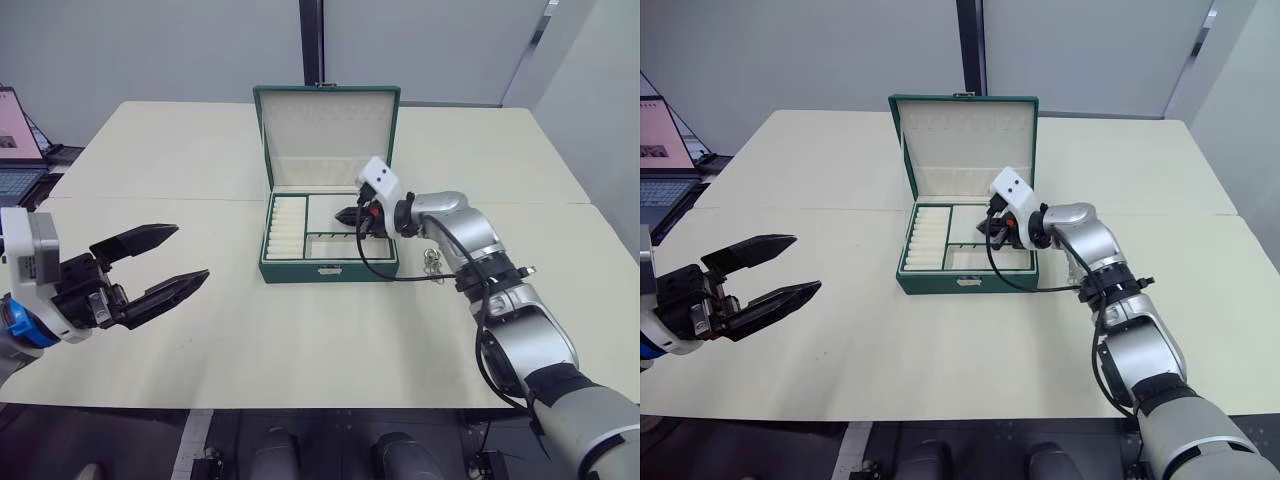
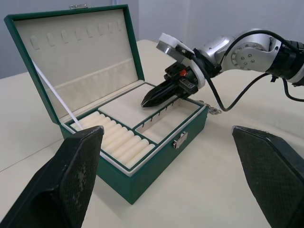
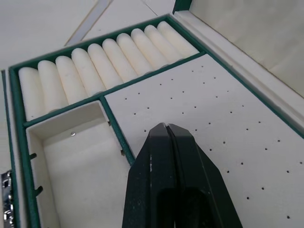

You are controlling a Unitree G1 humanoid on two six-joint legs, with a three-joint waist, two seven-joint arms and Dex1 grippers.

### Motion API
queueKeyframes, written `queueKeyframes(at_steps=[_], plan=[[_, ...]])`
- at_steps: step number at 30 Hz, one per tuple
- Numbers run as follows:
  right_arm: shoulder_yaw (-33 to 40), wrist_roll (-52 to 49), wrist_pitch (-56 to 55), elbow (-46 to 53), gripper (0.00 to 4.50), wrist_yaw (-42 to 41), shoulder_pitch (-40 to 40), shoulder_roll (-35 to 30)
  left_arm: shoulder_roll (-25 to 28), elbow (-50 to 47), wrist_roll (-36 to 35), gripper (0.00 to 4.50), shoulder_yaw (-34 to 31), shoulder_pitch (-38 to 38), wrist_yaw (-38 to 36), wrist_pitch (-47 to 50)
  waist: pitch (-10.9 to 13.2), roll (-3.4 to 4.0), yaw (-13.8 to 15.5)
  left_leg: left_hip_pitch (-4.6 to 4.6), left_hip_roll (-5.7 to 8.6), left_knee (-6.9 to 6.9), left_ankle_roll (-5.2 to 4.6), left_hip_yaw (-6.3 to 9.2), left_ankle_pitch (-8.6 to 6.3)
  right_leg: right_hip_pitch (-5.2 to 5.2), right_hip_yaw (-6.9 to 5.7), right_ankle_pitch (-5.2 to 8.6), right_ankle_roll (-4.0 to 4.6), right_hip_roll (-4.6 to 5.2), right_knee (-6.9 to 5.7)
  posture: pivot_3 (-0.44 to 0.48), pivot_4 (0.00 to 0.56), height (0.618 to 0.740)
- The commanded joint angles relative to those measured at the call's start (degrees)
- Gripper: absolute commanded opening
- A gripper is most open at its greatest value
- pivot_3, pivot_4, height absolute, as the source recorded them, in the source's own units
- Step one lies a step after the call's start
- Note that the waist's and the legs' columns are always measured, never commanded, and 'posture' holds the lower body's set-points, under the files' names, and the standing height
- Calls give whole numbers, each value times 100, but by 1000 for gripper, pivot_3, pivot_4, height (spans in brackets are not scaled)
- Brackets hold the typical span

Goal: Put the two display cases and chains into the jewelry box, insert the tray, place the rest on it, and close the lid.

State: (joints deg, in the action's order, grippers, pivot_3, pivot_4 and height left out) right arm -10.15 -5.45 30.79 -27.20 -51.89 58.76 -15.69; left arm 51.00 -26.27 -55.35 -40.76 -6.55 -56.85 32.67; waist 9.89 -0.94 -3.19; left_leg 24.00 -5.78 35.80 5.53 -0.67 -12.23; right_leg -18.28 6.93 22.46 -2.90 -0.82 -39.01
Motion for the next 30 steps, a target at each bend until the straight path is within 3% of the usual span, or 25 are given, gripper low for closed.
queueKeyframes(at_steps=[1, 5, 9, 12, 18, 26, 30], plan=[[507, -403, 322, 1435, 20, 41, -148, -353, 42, 31, -17, 4500, -243, 19, -102, -127, 1, 0, 14, 1, 0, 0, 0, -1, 0, 0, 0, 0, 0, 1, 1, 0, 150, 726], [565, -1040, 1755, 3924, 20, -529, -1470, -1663, 53, 145, 21, 4500, -200, 55, -234, -183, -5, -13, 121, -1, 0, -5, 3, 3, -6, 3, -6, 1, -2, 3, 11, 0, 150, 726], [871, -1681, 2625, 5230, 20, -591, -2489, -2458, 41, 214, 49, 4500, -152, 74, -323, -215, 1, -12, 127, 1, 1, -6, 0, -3, -9, 5, 3, 1, -1, 2, 12, 0, 150, 726], [1432, -2216, 3303, 6156, 549, -513, -3376, -2895, 48, 195, 45, 4500, -78, 126, -313, -182, 2, -14, 98, -1, 1, -6, -1, -8, -9, 3, 13, 1, -1, -1, 8, 0, 150, 726], [2225, -2764, 3758, 7073, 2093, -140, -4646, -3198, 86, 144, 27, 4500, 100, 317, -151, -63, 4, -29, 94, -2, 4, -5, -1, -6, -9, 6, 14, 2, -2, 0, 13, 0, 150, 726], [2362, -3036, 3838, 7324, 4483, 506, -5141, -3085, 78, 161, 23, 4500, 469, 656, -31, -23, 7, -38, 99, -2, 5, -4, -2, -5, -9, 6, 14, 2, -2, -1, 12, 0, 150, 726], [2450, -3109, 3777, 7273, 4483, 670, -5242, -3182, 87, 169, 14, 4500, 511, 703, -31, -5, 9, -42, 104, -2, 5, -4, -1, -5, -9, 5, 14, 2, -2, -1, 13, 0, 150, 726]])
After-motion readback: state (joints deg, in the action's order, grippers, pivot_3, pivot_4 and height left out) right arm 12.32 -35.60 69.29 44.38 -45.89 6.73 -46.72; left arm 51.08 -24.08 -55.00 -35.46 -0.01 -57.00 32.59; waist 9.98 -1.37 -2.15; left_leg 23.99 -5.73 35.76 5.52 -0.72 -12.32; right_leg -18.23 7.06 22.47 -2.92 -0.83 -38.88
